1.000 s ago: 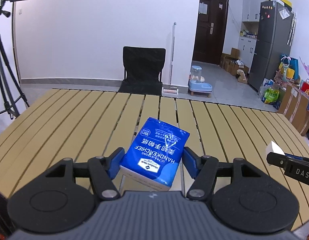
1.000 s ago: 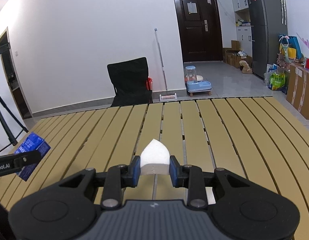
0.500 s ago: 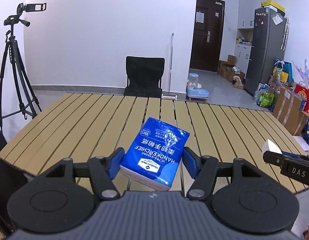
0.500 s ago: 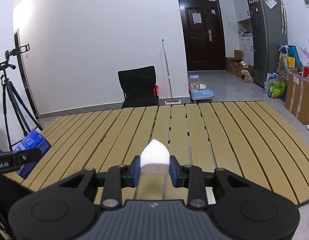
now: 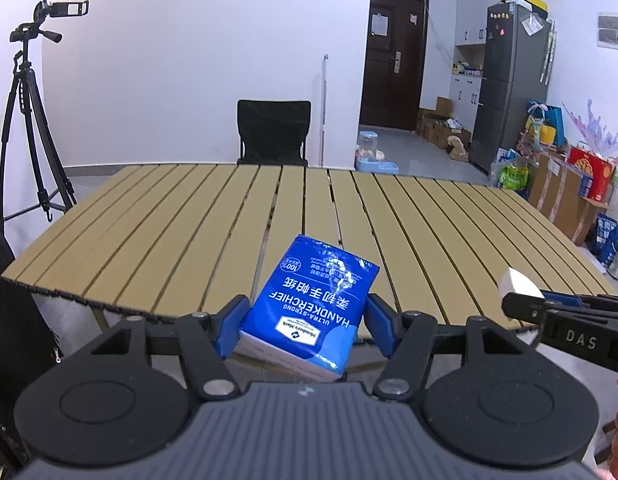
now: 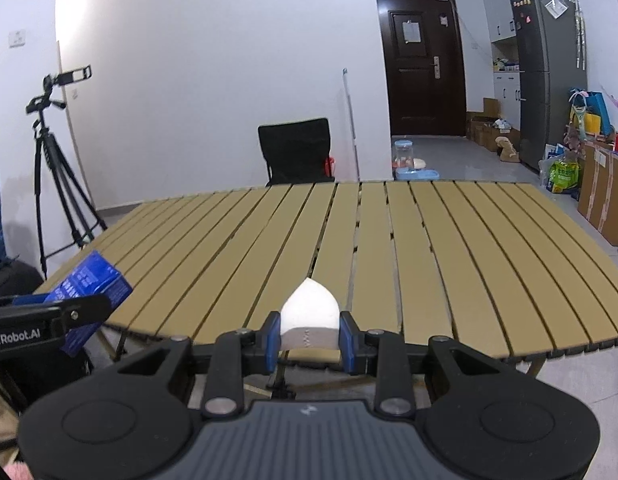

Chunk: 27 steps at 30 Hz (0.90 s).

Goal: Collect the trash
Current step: 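Lift the tissue pack and foam wedge and carry them over the bin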

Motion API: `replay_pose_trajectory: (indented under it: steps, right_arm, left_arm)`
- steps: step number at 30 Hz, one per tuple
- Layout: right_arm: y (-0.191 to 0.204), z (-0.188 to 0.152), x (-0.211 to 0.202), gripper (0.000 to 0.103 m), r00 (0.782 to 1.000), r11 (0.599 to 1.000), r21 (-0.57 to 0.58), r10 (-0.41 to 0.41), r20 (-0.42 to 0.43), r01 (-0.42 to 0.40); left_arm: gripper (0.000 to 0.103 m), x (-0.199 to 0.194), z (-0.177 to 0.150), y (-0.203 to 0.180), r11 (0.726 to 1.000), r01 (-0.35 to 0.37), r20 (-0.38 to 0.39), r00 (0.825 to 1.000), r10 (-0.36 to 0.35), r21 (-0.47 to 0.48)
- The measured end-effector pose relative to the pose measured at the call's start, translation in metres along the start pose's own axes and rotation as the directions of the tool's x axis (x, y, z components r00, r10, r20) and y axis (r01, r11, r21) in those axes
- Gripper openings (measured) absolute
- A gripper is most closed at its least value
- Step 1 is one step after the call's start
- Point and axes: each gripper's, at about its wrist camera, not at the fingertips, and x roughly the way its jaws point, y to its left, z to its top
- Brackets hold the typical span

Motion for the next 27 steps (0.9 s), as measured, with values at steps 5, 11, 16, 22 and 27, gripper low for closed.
replay_pose_trajectory:
  steps: [5,11,16,22,27]
  right_arm:
    - [0.011,-0.026,-0.006,0.029,1.000,1.000,-0.019,0.013,-0.023,-0.013]
    - [0.013,-0.061,-0.003,0.029,0.997,1.000,-0.018,0.024,-0.069,-0.026]
    - [0.014,-0.094,0.005,0.029,0.992,1.000,-0.010,0.022,-0.125,-0.024]
    - [0.012,-0.133,0.020,0.029,0.980,1.000,0.005,0.009,-0.199,-0.008]
    - [0.007,-0.159,0.034,0.029,0.967,1.000,0.017,0.000,-0.256,0.005]
  left_arm:
    - [0.064,-0.006,-0.024,0.001,1.000,0.014,-0.023,1.000,-0.014,0.012]
    - [0.064,-0.006,-0.058,0.003,1.000,0.024,-0.071,0.997,-0.023,0.016]
    - [0.064,0.000,-0.089,0.005,1.000,0.022,-0.126,0.992,-0.020,0.015]
    - [0.064,0.015,-0.123,0.007,1.000,0.019,-0.199,0.980,-0.015,0.018]
    - [0.064,0.030,-0.147,0.011,1.000,0.008,-0.253,0.967,-0.004,0.014]
